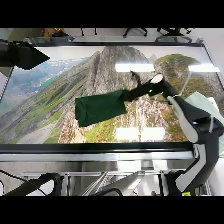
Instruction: Fold the shirts.
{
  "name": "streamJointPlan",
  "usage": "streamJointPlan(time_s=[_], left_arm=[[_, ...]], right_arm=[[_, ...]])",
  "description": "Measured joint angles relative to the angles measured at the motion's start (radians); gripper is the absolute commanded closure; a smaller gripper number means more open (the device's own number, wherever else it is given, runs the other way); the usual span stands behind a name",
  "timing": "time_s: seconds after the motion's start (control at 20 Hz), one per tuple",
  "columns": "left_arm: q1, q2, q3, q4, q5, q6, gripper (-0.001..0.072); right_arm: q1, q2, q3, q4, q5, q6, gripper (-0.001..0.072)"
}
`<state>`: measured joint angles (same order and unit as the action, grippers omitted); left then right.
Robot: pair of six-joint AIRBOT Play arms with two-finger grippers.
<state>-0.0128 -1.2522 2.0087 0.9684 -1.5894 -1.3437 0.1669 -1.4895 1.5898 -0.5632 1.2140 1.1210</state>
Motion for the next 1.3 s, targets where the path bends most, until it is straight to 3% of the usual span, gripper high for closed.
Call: streamJointPlan(time_s=[0.1, 0.4, 0.65, 0.85, 1.2, 1.25, 1.3], left_arm=[[0.0, 0.0, 0.0, 0.0, 0.0, 0.0, 0.0695], [0.0, 0.0, 0.0, 0.0, -0.028, 0.0, 0.0695], [0.0, 0.0, 0.0, 0.0, -0.061, 0.0, 0.0694], [0.0, 0.0, 0.0, 0.0, -0.087, -0.004, 0.0695], [0.0, 0.009, -0.065, -0.001, -0.1, -0.007, 0.0695], [0.0, 0.01, -0.095, -0.001, -0.099, -0.006, 0.0695], [0.0, 0.011, -0.129, -0.001, -0.097, 0.001, 0.0694]], right_arm=[[-0.058, 0.079, 0.051, 0.023, -0.001, 0.031, 0.0691], [-0.354, 0.311, 0.117, -0.021, 0.017, 0.255, 0.0692], [-0.666, 0.457, 0.125, -0.251, 0.121, 0.426, 0.0692], [-0.874, 0.504, 0.126, -0.493, 0.319, 0.494, 0.0692], [-0.989, 0.561, 0.042, -0.783, 0.54, 0.545, 0.069], [-0.992, 0.569, 0.004, -0.812, 0.559, 0.549, 0.0619], [-0.995, 0.577, -0.039, -0.837, 0.574, 0.555, 0.0341]])
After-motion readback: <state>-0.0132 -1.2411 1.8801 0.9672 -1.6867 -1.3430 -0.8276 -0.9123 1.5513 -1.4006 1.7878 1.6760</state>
